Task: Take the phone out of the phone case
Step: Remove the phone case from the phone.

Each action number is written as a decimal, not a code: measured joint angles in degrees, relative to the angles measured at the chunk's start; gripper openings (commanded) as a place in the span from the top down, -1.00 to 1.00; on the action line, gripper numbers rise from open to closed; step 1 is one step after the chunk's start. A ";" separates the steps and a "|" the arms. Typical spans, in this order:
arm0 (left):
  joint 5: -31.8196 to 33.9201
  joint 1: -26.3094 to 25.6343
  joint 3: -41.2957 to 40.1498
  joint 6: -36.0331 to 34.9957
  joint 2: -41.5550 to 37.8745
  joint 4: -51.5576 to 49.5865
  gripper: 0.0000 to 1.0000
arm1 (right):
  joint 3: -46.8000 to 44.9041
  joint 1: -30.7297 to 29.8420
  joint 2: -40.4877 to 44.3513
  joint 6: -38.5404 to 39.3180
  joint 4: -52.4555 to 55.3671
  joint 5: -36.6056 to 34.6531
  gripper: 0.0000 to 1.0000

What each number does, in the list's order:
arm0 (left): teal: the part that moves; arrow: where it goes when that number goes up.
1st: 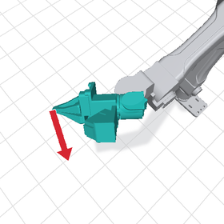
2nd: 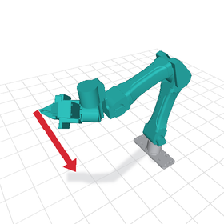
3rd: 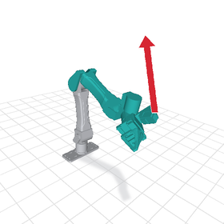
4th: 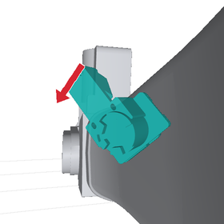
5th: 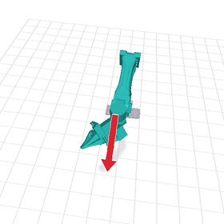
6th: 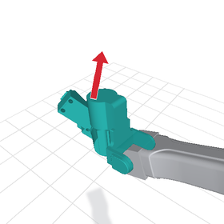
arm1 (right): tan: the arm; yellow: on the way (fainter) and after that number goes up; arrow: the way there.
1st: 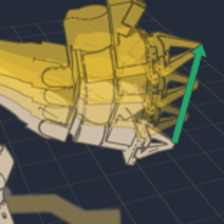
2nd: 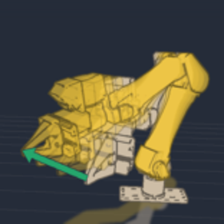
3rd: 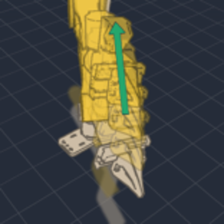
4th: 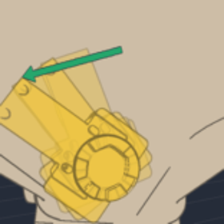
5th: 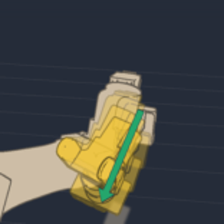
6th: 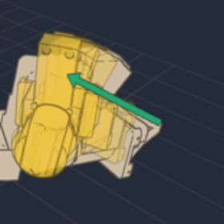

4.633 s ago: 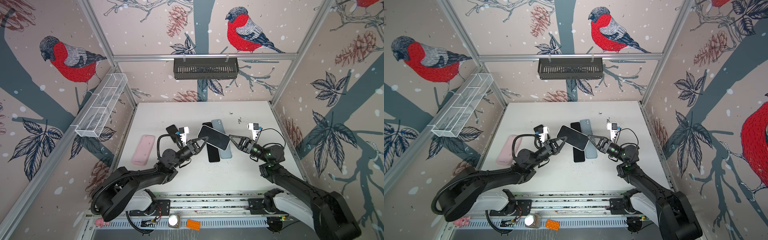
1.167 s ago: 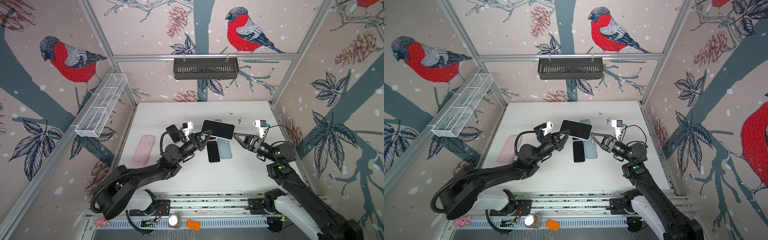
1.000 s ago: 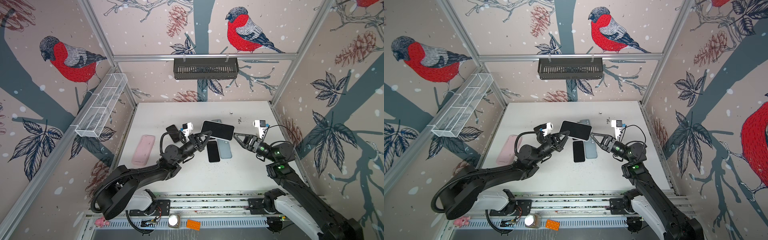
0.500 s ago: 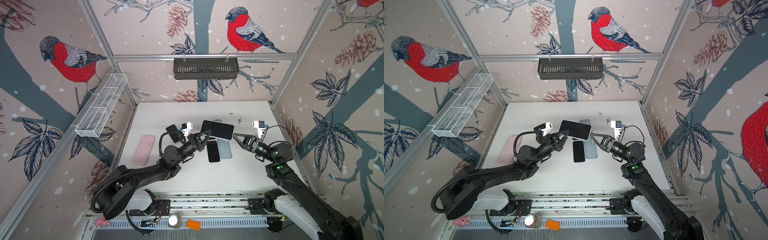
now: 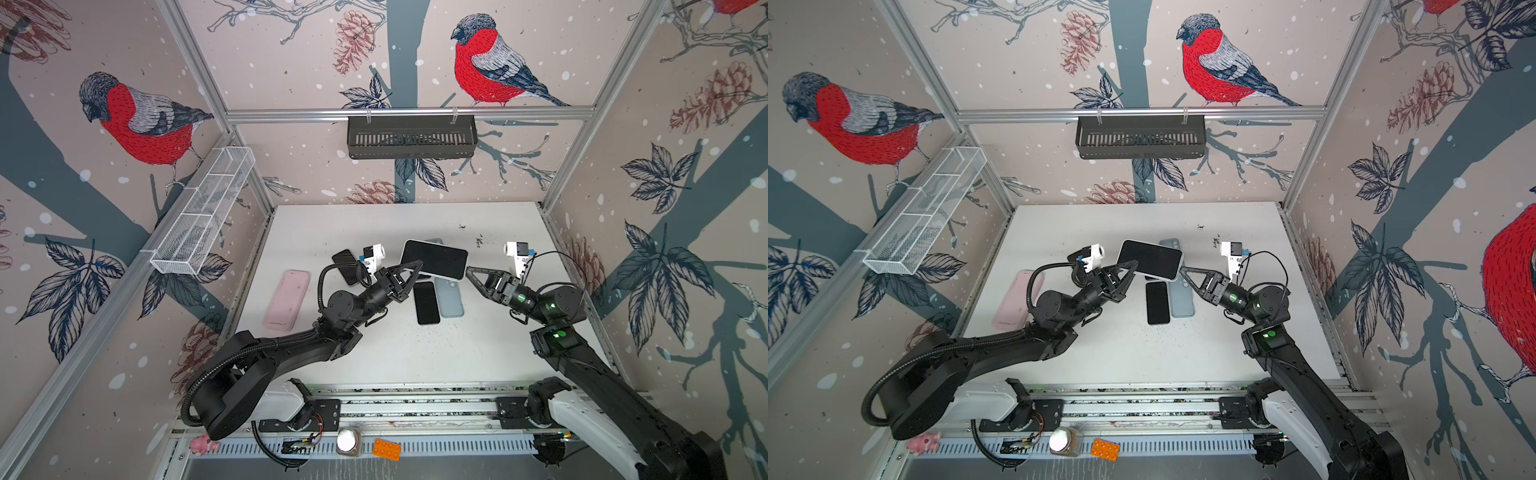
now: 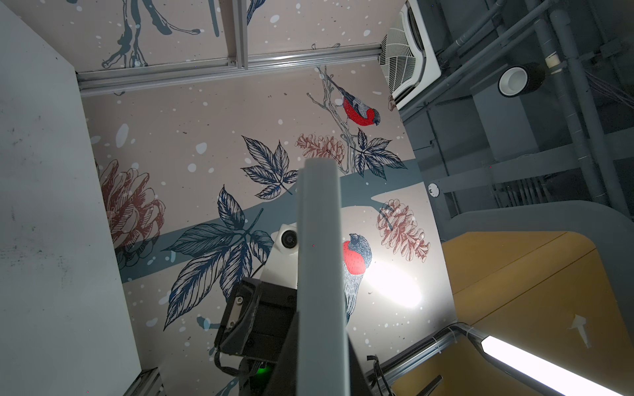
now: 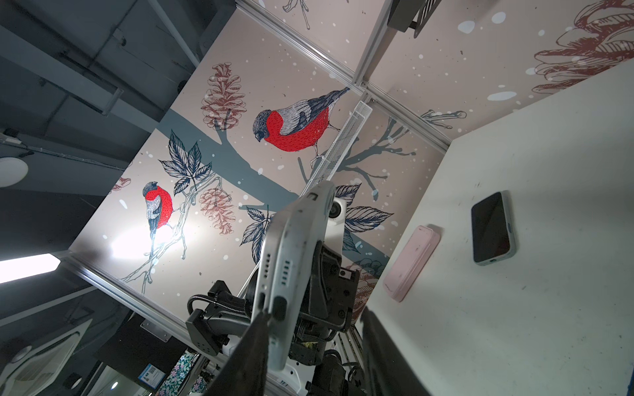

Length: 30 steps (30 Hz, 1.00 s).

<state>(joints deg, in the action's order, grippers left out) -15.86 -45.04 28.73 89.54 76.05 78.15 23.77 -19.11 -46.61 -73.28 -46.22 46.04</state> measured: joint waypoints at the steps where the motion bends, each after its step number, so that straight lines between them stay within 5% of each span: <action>1: 0.02 0.00 -0.02 0.00 0.00 0.00 1.00 | 0.00 -0.07 0.04 0.09 0.04 -0.02 0.11; 30: 1.84 -0.04 0.37 -2.97 -0.57 -1.95 1.00 | 2.82 -0.35 -0.79 5.42 5.95 -1.49 0.21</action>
<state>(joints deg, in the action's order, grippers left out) -14.02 -45.08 29.10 86.56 75.48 76.20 26.59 -19.46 -47.40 -67.85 -40.27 44.56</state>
